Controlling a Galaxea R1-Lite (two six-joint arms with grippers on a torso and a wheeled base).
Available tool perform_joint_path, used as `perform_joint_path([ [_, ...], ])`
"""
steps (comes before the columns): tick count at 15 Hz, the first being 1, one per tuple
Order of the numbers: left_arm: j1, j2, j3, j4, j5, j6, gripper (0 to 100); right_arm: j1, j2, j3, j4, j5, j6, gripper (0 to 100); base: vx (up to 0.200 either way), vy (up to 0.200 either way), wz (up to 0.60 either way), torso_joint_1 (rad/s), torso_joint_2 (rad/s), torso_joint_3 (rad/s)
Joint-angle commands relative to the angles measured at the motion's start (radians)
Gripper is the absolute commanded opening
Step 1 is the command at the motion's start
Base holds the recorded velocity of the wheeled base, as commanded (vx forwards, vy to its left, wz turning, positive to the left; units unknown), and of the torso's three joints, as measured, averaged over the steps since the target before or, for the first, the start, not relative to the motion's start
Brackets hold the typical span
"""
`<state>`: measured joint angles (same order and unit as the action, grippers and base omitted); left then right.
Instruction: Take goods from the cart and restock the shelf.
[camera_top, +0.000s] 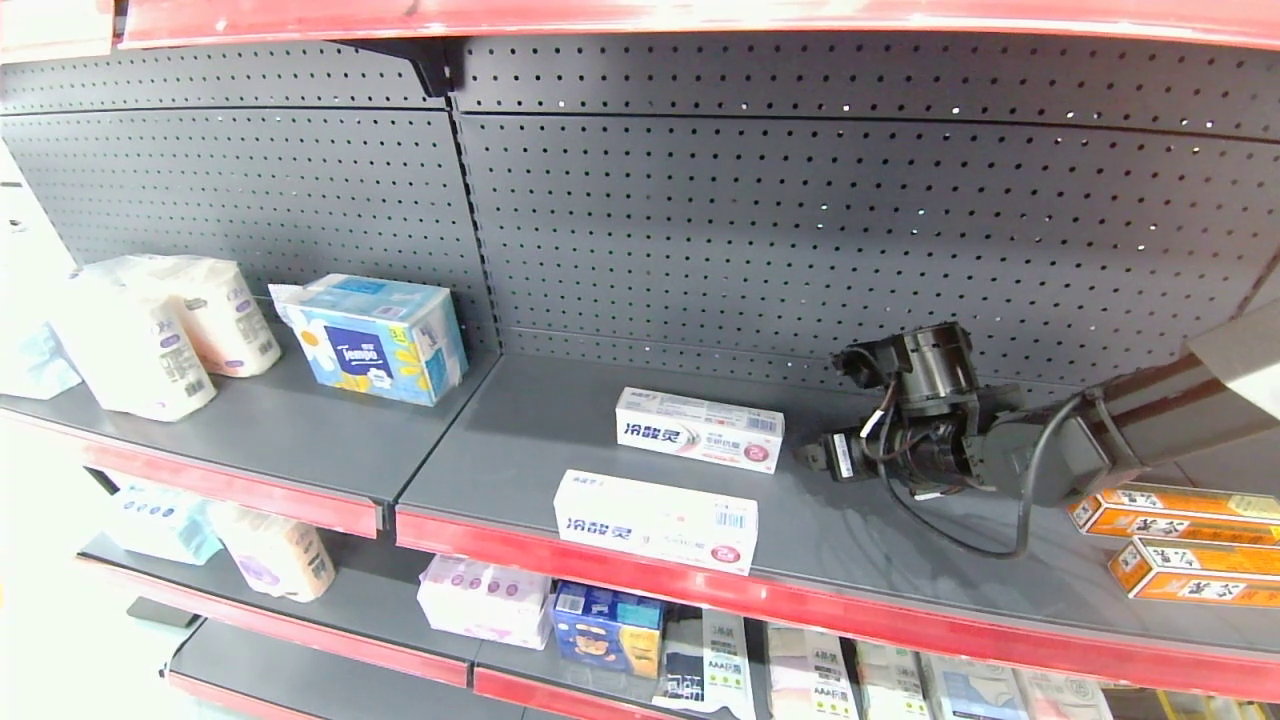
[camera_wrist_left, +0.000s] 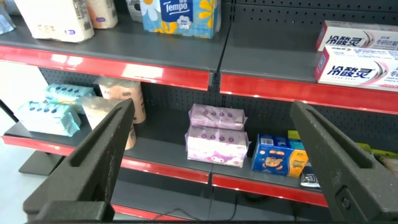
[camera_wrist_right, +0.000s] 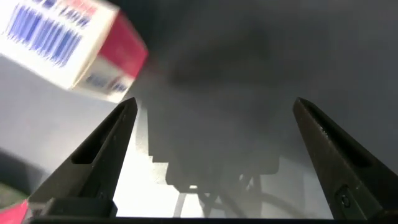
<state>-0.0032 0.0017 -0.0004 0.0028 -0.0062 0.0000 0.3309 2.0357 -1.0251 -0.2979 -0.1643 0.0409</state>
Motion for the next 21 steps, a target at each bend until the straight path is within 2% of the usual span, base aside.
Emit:
perform_joint_path([
  [1, 0.000, 0.001, 0.000, 0.000, 0.000, 0.000, 100, -0.003, 0.014, -0.021, -0.001, -0.003, 0.004, 100, 0.000, 0.000, 0.00, 0.000, 0.00, 0.000],
  [16, 0.000, 0.001, 0.000, 0.000, 0.000, 0.000, 100, 0.040, 0.018, -0.052, -0.015, -0.004, 0.005, 100, 0.000, 0.000, 0.00, 0.000, 0.00, 0.000],
  [21, 0.000, 0.001, 0.000, 0.000, 0.000, 0.000, 100, 0.023, -0.031, 0.040, -0.004, -0.008, 0.004, 100, 0.000, 0.000, 0.00, 0.000, 0.00, 0.000],
])
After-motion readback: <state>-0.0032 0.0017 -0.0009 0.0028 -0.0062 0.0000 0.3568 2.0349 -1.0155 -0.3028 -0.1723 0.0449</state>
